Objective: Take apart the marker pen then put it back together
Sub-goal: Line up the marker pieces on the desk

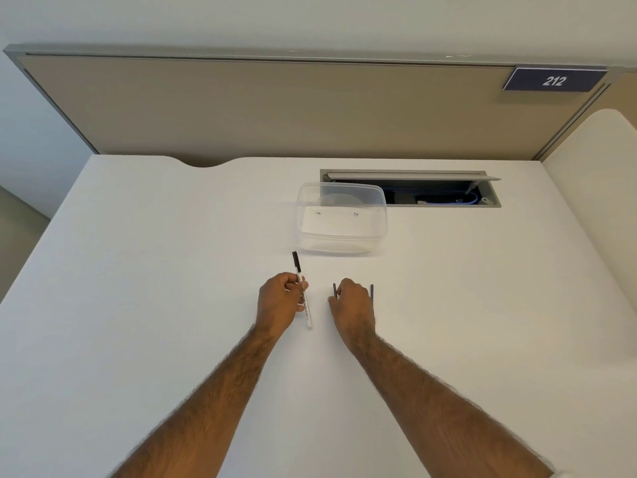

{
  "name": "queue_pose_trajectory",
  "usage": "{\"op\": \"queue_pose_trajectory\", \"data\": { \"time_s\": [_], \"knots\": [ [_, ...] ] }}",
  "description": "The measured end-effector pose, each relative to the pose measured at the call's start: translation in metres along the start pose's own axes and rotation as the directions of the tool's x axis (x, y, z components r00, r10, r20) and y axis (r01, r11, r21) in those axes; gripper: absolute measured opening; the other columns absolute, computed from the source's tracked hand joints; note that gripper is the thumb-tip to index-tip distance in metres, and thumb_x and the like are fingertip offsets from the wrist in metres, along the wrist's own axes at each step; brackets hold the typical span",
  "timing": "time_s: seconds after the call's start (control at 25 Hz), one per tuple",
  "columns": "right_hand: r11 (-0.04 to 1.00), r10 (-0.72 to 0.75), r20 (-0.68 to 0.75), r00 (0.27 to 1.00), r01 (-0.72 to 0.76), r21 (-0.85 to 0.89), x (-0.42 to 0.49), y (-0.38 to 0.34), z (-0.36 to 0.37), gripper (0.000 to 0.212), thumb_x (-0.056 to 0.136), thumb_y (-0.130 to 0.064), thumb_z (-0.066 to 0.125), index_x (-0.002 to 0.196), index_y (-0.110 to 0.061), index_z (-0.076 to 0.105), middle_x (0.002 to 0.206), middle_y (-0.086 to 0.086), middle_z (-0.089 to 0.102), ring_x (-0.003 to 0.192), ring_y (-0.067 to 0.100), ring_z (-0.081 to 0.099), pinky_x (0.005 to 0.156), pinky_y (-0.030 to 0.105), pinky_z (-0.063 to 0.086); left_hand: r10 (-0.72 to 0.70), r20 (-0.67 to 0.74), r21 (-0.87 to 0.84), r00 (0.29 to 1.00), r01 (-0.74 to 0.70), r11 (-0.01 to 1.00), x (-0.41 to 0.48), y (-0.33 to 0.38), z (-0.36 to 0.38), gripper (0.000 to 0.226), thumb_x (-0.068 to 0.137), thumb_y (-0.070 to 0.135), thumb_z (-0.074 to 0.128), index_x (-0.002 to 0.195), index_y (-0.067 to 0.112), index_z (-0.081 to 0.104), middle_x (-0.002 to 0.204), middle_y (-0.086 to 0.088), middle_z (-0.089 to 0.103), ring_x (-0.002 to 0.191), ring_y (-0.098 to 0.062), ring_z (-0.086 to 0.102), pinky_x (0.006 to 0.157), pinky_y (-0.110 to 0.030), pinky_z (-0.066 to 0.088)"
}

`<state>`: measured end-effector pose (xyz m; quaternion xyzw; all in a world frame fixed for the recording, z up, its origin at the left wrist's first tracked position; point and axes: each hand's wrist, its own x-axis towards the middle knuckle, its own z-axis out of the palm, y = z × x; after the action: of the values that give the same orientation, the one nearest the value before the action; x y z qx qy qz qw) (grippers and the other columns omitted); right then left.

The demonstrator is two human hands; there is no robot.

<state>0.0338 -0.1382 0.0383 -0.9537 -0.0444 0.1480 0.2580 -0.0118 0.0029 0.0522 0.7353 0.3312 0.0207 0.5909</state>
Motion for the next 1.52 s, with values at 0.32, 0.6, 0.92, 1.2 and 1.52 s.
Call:
{"op": "queue_pose_trajectory", "data": {
  "time_s": [0.32, 0.6, 0.92, 1.2, 1.52],
  "knots": [
    [0.996, 0.028, 0.056, 0.998, -0.024, -0.081, 0.005, 0.004, -0.001, 0.016, 0.096, -0.020, 0.053, 0.105, -0.007, 0.057, 0.109, 0.010, 0.064, 0.102, 0.028, 0.061, 0.072, 0.030, 0.039, -0.068, 0.048, 0.146, 0.997, 0.060, 0.987, 0.000, -0.011, 0.010, 0.009, 0.089, 0.013, 0.074, 0.083, 0.013, 0.068, 0.076, -0.005, 0.072, 0.060, -0.016, 0.067, 0.052, -0.022, 0.056],
    [0.996, 0.014, 0.046, 0.999, -0.010, -0.087, 0.002, 0.002, -0.004, 0.017, 0.097, -0.021, 0.051, 0.104, -0.007, 0.056, 0.108, 0.010, 0.063, 0.099, 0.028, 0.060, 0.073, 0.032, 0.042, -0.104, 0.042, 0.169, 0.994, 0.096, 0.981, 0.004, -0.016, 0.015, 0.010, 0.088, 0.011, 0.075, 0.086, 0.004, 0.068, 0.078, -0.009, 0.071, 0.059, -0.017, 0.065, 0.044, -0.017, 0.051],
    [0.994, -0.073, 0.118, 0.990, 0.062, 0.093, -0.011, -0.032, 0.009, 0.014, 0.092, -0.026, 0.057, 0.094, -0.014, 0.063, 0.089, -0.001, 0.067, 0.084, 0.019, 0.063, 0.065, 0.034, 0.051, -0.126, 0.041, 0.121, 0.991, 0.120, 0.985, 0.008, -0.018, 0.006, 0.005, 0.090, 0.007, 0.068, 0.091, 0.003, 0.071, 0.085, -0.014, 0.076, 0.073, -0.028, 0.074, 0.052, -0.026, 0.059],
    [0.968, 0.044, 0.176, 0.983, -0.086, 0.237, -0.014, -0.039, 0.019, 0.017, 0.087, -0.029, 0.061, 0.086, -0.012, 0.059, 0.071, -0.004, 0.061, 0.056, 0.011, 0.052, 0.050, 0.027, 0.040, -0.133, 0.083, 0.115, 0.988, 0.123, 0.986, 0.011, -0.014, -0.004, 0.012, 0.093, 0.009, 0.065, 0.088, 0.002, 0.074, 0.081, -0.010, 0.077, 0.077, -0.029, 0.076, 0.063, -0.036, 0.065],
    [0.963, 0.109, 0.194, 0.975, -0.152, 0.221, -0.013, -0.041, 0.020, 0.014, 0.083, -0.014, 0.059, 0.074, -0.017, 0.049, 0.068, -0.005, 0.054, 0.056, 0.011, 0.047, 0.047, 0.025, 0.034, -0.102, 0.062, 0.240, 0.993, 0.085, 0.967, 0.011, -0.014, 0.005, 0.018, 0.089, 0.002, 0.062, 0.076, 0.004, 0.074, 0.072, 0.002, 0.074, 0.064, -0.023, 0.074, 0.061, -0.039, 0.064]
  ]
}}
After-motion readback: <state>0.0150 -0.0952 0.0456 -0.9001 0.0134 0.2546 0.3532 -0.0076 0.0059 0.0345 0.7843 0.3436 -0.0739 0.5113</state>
